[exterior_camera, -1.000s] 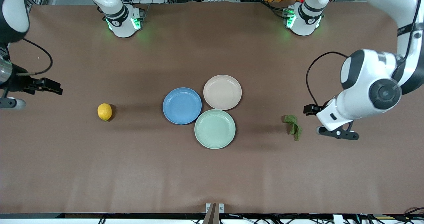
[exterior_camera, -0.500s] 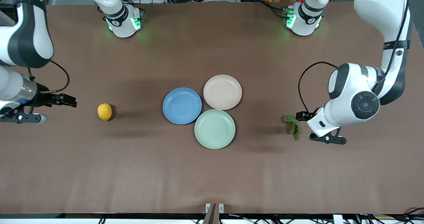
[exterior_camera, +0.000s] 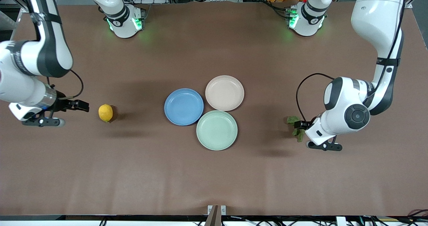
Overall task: Place lemon and lettuce in plates
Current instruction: 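Lower the left gripper over the lettuce while the right gripper reaches the lemon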
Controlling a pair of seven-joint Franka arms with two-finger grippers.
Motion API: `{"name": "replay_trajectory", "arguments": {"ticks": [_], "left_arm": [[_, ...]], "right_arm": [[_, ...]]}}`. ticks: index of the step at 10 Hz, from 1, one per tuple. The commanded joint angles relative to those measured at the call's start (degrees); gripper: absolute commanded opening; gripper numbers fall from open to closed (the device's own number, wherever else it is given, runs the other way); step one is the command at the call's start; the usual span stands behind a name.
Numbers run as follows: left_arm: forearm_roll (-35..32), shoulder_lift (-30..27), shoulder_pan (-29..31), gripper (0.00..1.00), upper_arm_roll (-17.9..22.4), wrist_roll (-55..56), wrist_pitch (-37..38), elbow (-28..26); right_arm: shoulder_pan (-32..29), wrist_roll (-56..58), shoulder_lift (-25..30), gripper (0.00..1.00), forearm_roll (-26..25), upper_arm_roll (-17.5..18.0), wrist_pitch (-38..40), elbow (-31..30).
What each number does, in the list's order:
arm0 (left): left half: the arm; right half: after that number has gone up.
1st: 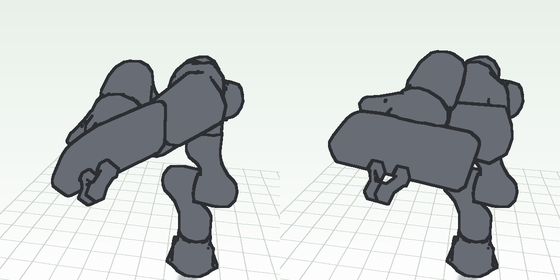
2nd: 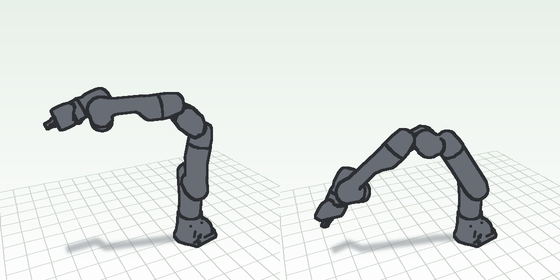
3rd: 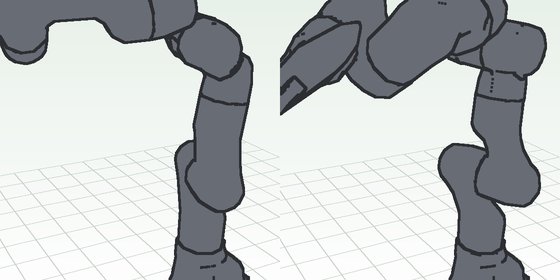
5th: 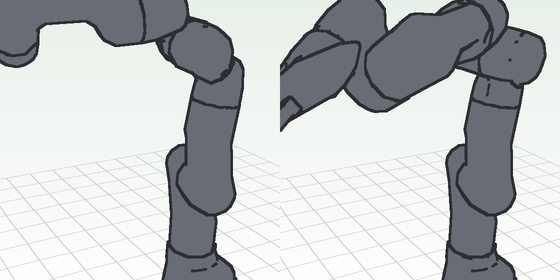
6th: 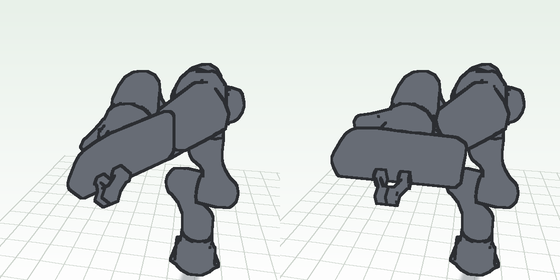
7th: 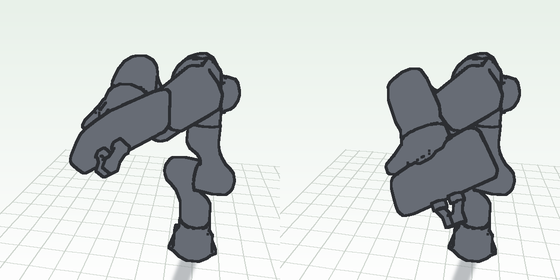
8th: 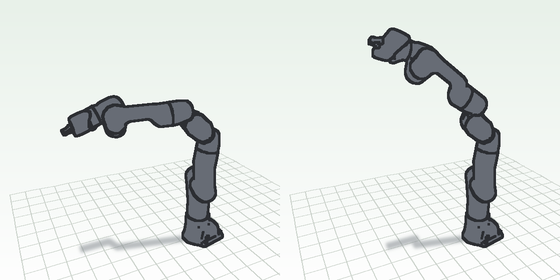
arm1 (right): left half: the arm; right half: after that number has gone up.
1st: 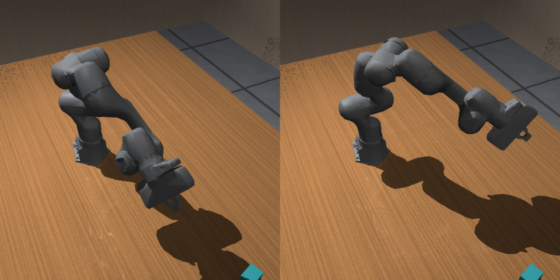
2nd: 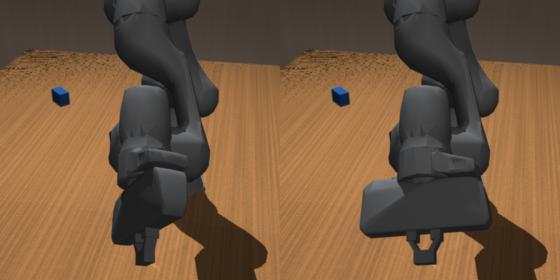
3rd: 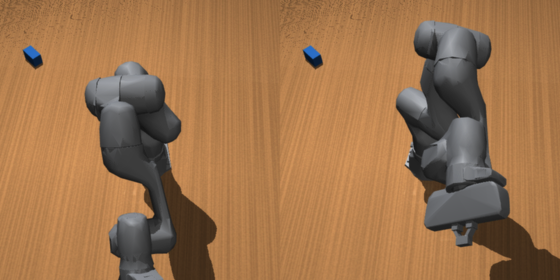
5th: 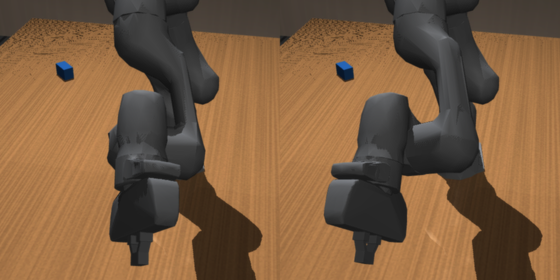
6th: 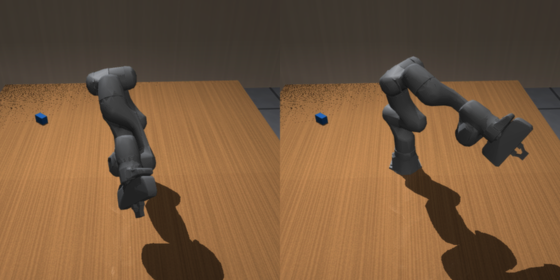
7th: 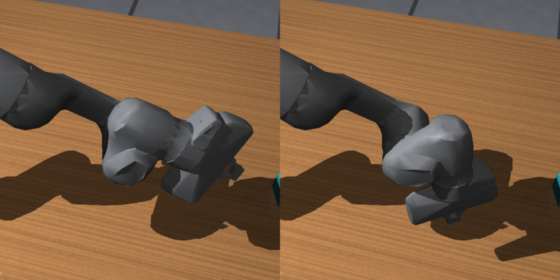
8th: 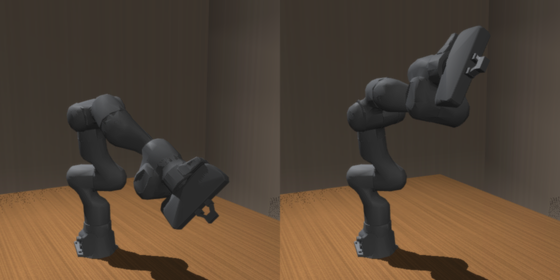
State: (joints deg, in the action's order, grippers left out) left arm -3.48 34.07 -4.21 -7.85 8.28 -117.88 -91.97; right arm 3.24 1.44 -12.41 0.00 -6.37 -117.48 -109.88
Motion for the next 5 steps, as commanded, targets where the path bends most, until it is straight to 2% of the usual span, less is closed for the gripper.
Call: {"name": "replay_trajectory", "arguments": {"ticks": [1,5], "left_arm": [[0.31,1.26,0.44,1.0,-0.24,1.48,-1.9,-0.57],[0.31,1.27,0.44,1.0,-0.24,1.57,-4.46,-3.13]], "right_arm": [[-0.16,-0.47,0.37,1.0,0.35,0.22,-8.08,-6.64],[-0.07,-0.47,-1.73,1.0,0.26,0.22,-16.1,-12.55]]}}
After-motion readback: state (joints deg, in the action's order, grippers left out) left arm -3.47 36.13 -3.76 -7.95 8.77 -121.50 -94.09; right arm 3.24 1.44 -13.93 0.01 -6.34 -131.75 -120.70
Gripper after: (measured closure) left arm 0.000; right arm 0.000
